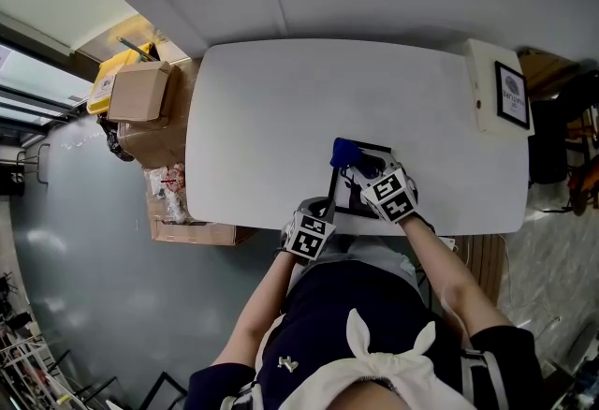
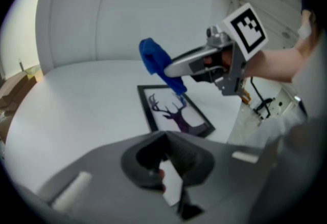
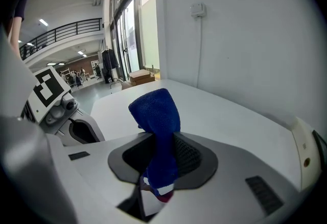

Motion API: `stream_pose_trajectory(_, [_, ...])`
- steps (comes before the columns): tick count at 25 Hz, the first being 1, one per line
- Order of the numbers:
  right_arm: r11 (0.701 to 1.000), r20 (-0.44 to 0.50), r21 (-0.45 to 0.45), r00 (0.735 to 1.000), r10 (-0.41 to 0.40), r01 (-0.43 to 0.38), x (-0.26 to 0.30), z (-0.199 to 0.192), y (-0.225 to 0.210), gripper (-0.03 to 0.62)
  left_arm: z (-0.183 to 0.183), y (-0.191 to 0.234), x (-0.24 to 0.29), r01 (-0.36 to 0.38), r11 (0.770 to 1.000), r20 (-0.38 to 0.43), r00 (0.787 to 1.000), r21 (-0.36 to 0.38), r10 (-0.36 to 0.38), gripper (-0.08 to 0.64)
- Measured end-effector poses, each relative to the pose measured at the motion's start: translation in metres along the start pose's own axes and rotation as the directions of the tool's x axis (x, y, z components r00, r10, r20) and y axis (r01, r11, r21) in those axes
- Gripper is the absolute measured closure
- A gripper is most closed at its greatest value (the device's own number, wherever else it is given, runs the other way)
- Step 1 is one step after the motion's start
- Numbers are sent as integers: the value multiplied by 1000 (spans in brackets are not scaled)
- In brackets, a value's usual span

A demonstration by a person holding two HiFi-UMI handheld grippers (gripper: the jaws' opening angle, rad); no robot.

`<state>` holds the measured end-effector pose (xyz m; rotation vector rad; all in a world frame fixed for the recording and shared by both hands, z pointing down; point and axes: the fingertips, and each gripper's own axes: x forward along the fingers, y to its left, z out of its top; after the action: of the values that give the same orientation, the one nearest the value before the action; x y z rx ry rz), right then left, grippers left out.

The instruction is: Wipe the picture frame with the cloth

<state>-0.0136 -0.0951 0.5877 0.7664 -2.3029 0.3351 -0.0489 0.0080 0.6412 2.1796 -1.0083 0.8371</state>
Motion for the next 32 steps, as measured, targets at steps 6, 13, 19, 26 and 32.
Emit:
stream_pose_trajectory(6, [1000, -55, -2, 998, -2, 2, 17, -11, -8, 494, -3, 2, 5, 10, 1000, -23, 1000, 7, -10, 557])
stream_pose_trajectory(13, [1000, -91, 6, 996, -6, 7, 35, -16, -13, 494, -6, -1, 11, 28, 999, -48, 999, 44, -26, 556])
stream_pose_trajectory(19, [1000, -121, -27, 993, -19, 16, 43, -14, -12, 494, -5, 1, 14, 26, 998, -63, 998, 54, -23, 555])
stream_pose_trajectory(26, [999, -152, -47, 988, -24, 17, 51, -19, -16, 492, -8, 3, 18, 31, 998, -81, 996, 50, -27, 557])
stream_pose_trajectory(32, [999, -190, -49, 982, -17, 8, 55, -34, -11, 493, -7, 4, 17, 47, 998, -68, 997, 32, -45, 557])
